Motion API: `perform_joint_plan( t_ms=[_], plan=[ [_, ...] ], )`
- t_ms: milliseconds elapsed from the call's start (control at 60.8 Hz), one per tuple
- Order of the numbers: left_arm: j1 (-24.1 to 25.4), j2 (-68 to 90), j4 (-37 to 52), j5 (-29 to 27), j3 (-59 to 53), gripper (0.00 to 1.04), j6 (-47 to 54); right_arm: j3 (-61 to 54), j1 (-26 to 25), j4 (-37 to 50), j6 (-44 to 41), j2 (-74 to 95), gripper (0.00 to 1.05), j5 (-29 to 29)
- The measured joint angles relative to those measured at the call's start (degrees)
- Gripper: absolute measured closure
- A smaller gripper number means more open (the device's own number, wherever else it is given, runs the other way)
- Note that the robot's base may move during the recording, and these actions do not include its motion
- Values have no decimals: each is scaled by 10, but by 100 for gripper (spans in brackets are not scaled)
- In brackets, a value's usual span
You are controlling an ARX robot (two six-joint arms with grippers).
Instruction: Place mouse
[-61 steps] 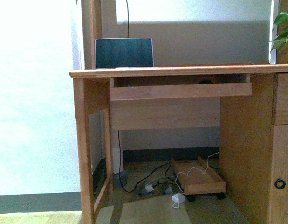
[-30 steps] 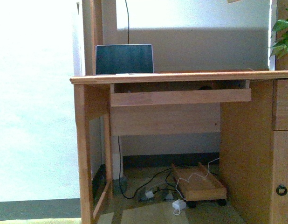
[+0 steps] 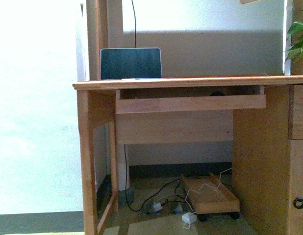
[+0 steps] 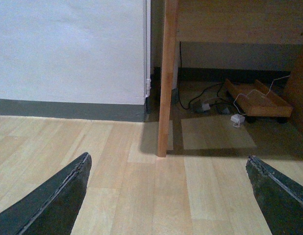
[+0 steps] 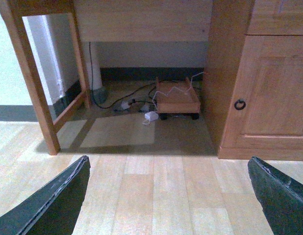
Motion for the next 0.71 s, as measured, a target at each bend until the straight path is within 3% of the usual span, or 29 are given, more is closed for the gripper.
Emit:
perform_joint_plan(
  t_ms=[708],
  plan=[
    [0,0,0,0,0,8,0,0,0,0,0,0,7,0]
  ],
)
